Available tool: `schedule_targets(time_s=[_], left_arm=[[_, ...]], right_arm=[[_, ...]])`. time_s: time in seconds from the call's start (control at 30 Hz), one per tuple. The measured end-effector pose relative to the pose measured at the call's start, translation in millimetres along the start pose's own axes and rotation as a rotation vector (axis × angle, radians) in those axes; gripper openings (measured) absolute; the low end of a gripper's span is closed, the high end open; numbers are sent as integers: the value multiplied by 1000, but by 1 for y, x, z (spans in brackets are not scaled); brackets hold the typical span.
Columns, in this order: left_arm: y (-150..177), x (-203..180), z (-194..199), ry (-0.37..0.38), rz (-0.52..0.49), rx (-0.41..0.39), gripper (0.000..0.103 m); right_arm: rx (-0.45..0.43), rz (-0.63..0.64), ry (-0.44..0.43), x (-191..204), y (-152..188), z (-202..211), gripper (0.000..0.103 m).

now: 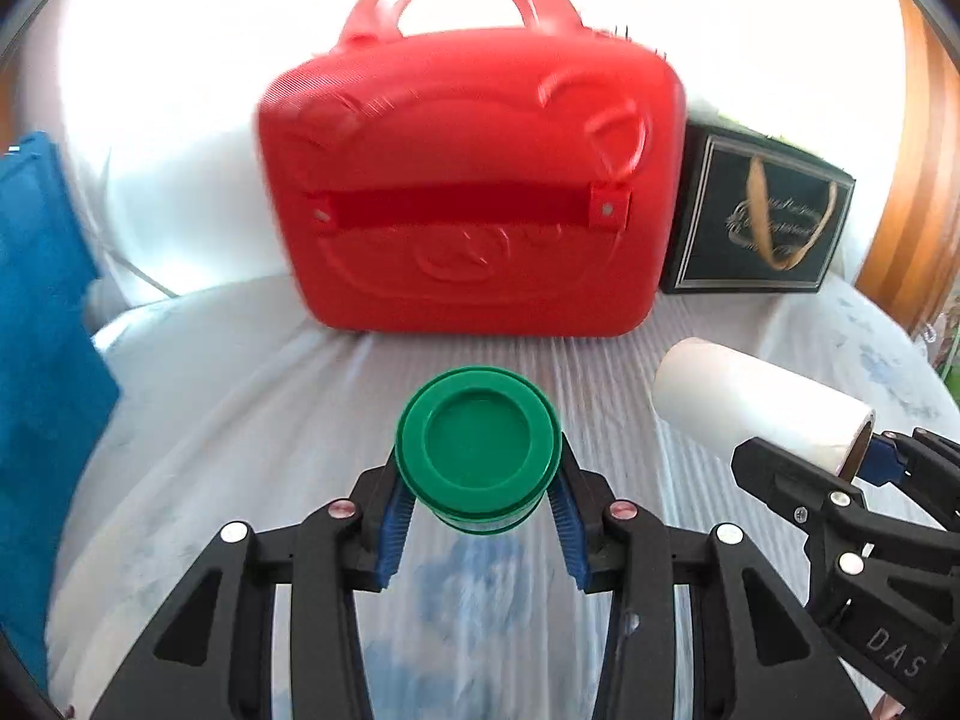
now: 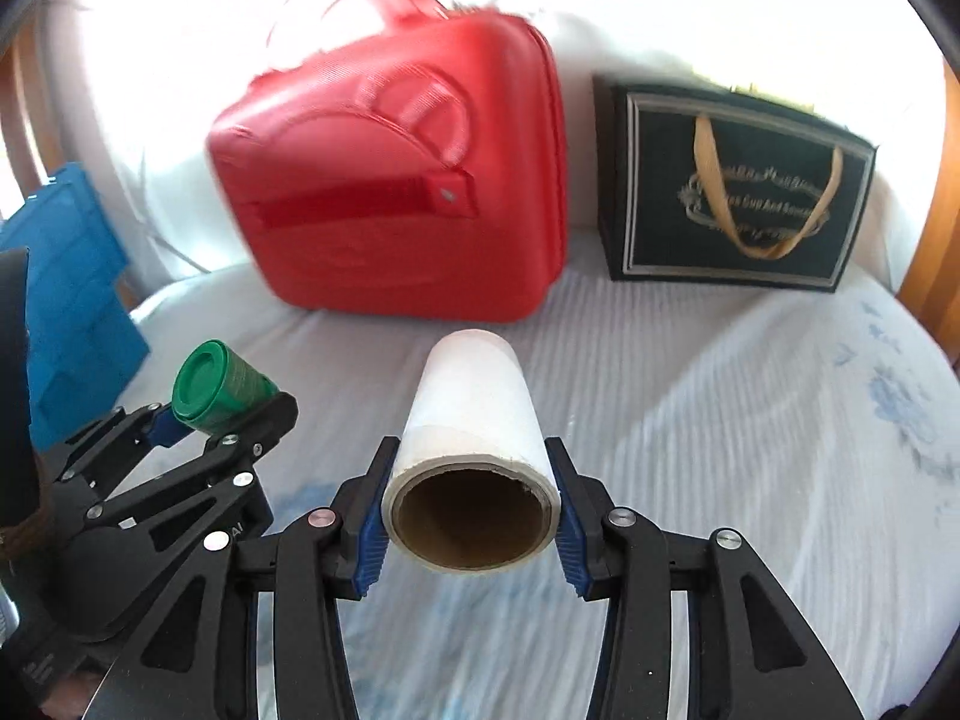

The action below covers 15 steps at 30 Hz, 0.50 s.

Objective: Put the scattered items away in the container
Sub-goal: 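Carry the green jar and paper roll over the blue crate with both tools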

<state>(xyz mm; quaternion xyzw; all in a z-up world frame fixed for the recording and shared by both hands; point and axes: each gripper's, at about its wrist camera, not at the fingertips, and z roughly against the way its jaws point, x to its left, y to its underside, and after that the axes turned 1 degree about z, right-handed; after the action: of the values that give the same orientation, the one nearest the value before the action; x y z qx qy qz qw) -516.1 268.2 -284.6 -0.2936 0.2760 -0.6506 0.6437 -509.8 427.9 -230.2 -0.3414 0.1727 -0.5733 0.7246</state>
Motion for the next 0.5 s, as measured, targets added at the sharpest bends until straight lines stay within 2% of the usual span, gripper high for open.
schedule_targets(time_s=[0.2, 0.4, 0.5], left_arm=[[5, 25, 112, 3, 6, -78, 40], [17, 83, 223, -20, 29, -140, 40], [26, 119, 277, -63, 59, -192, 40]], right_arm=[[-88, 37, -7, 58, 10, 86, 45], [-159, 66, -55, 142, 21, 163, 45], [-195, 93, -96, 190, 23, 193, 45]])
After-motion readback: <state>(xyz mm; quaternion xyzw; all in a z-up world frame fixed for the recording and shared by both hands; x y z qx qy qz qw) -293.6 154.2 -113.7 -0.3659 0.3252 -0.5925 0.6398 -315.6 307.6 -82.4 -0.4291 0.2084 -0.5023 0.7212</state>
